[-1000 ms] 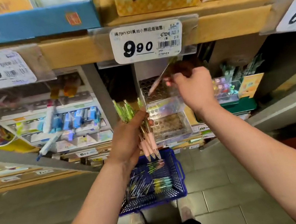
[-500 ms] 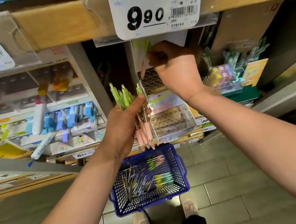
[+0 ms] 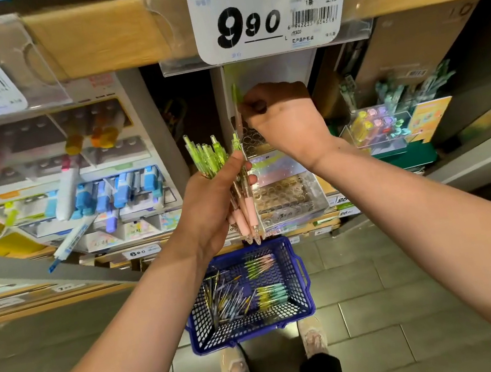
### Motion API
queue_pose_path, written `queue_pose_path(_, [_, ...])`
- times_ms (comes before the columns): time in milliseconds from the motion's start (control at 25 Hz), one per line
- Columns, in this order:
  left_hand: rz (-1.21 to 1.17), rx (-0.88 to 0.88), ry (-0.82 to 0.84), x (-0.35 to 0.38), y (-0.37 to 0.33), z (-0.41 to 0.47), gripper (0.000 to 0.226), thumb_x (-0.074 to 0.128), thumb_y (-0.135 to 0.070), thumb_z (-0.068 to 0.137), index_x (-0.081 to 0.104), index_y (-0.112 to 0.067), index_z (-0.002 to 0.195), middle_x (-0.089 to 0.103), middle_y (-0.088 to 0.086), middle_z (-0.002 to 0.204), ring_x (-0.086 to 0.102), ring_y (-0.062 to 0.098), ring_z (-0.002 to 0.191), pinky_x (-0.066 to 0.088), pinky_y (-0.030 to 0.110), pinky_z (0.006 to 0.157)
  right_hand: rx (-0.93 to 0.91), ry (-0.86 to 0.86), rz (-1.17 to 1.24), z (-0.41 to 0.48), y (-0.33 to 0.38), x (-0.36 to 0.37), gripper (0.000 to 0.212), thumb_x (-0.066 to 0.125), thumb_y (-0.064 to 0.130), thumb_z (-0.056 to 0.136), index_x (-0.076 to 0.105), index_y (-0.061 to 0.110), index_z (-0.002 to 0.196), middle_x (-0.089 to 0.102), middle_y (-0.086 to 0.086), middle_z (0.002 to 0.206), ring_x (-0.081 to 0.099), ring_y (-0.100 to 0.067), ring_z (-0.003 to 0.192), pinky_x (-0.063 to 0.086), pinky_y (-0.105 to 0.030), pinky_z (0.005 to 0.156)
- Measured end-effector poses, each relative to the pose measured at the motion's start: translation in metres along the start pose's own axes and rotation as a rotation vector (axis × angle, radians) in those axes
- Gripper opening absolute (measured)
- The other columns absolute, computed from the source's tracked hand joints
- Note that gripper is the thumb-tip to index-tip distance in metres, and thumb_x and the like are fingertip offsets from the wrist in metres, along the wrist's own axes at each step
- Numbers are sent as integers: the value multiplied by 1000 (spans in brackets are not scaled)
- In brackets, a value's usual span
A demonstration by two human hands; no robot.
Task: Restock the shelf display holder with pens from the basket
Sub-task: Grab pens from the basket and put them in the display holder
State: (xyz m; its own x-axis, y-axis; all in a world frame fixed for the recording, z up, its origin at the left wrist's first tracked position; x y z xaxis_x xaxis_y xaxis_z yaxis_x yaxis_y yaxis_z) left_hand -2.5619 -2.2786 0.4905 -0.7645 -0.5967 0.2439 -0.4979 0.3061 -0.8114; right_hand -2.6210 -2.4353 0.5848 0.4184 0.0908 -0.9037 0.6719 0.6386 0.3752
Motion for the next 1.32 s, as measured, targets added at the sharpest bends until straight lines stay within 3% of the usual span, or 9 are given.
queue_pose_path(120, [-23, 11, 14, 2, -2, 0, 34, 71, -37, 93, 73, -4, 104, 70, 13, 86, 67, 16, 69, 48, 34, 69, 156, 135, 228, -11, -10, 5, 29, 64, 41, 94, 72, 17, 81, 75, 0, 75, 73, -11, 72, 53, -20, 65])
queue_pose_path(280, [-10, 75, 37, 3, -5, 0, 28, 68, -32, 96, 75, -6, 104, 76, 8, 85, 69, 14, 69, 47, 32, 61, 376, 437, 739, -56, 0, 26, 28, 77, 46, 85, 77, 18, 81, 67, 2, 63, 61, -5, 55, 54, -22, 61])
queue_pose_path(480, [46, 133, 52, 4, -6, -2, 30, 68, -27, 96, 73, -4, 114, 77, 13, 102, 71, 20, 89, 54, 37, 80, 541, 545, 919, -66, 2, 35, 13, 76, 24, 88, 77, 13, 95, 69, -6, 78, 59, -15, 72, 58, -34, 83])
queue_pose_path(720, [93, 151, 83, 8, -10, -4, 31, 72, -38, 93, 76, -13, 110, 73, 11, 98, 62, 23, 85, 46, 42, 75, 554, 404, 1043, -63, -6, 23, 11, 77, 19, 88, 75, 11, 96, 75, -7, 81, 68, -16, 77, 62, -32, 82])
queue_pose_path(880, [108, 129, 88, 9, -8, -7, 29, 71, -37, 94, 75, -8, 99, 70, 8, 79, 63, 22, 68, 46, 35, 63, 515, 423, 1029, -61, -10, 10, 4, 76, 10, 88, 74, 7, 89, 74, -4, 71, 70, -11, 66, 61, -22, 67])
queue_pose_path(1000, [-6, 64, 81, 9, -3, -7, 39, 72, -30, 94, 70, 5, 110, 62, 7, 76, 58, 20, 64, 48, 34, 57, 488, 127, 1004, -40, -38, -27, 16, 71, 6, 92, 73, 13, 78, 73, 2, 65, 69, -8, 61, 59, -20, 64])
queue_pose_path(1080, [-90, 44, 73, 9, -3, -9, 42, 71, -21, 94, 64, 9, 122, 58, 9, 84, 57, 17, 68, 52, 29, 60, 349, -47, 749, -24, -49, -53, 19, 68, 13, 92, 72, 20, 74, 74, 5, 72, 69, -9, 67, 60, -30, 70])
queue_pose_path(1160, [-110, 37, 67, 10, -5, -10, 36, 69, -15, 95, 63, 6, 123, 57, 13, 87, 58, 18, 69, 53, 29, 60, 214, -149, 509, -15, -45, -65, 11, 64, 17, 89, 73, 21, 83, 74, 3, 85, 68, -11, 79, 58, -33, 76])
queue_pose_path(1320, [-109, 7, 46, 9, -2, -12, 39, 69, -14, 95, 61, 8, 127, 57, 16, 90, 60, 20, 70, 54, 30, 62, 90, -319, 472, -13, -29, -70, 22, 63, 21, 93, 72, 11, 111, 74, 0, 105, 68, -9, 99, 52, -25, 90])
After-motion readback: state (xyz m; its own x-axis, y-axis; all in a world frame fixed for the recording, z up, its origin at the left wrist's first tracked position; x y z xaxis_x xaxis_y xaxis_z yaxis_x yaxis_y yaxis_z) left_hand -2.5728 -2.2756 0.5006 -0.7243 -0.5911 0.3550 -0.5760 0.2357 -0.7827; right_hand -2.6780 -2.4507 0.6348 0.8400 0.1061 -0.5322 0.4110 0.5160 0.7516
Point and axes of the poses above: each hand's wrist, its own z-axis towards the middle knuckle, its own x-axis out of the palm, y = z × x, the point moved 9 cm from there along z, towards the middle knuckle
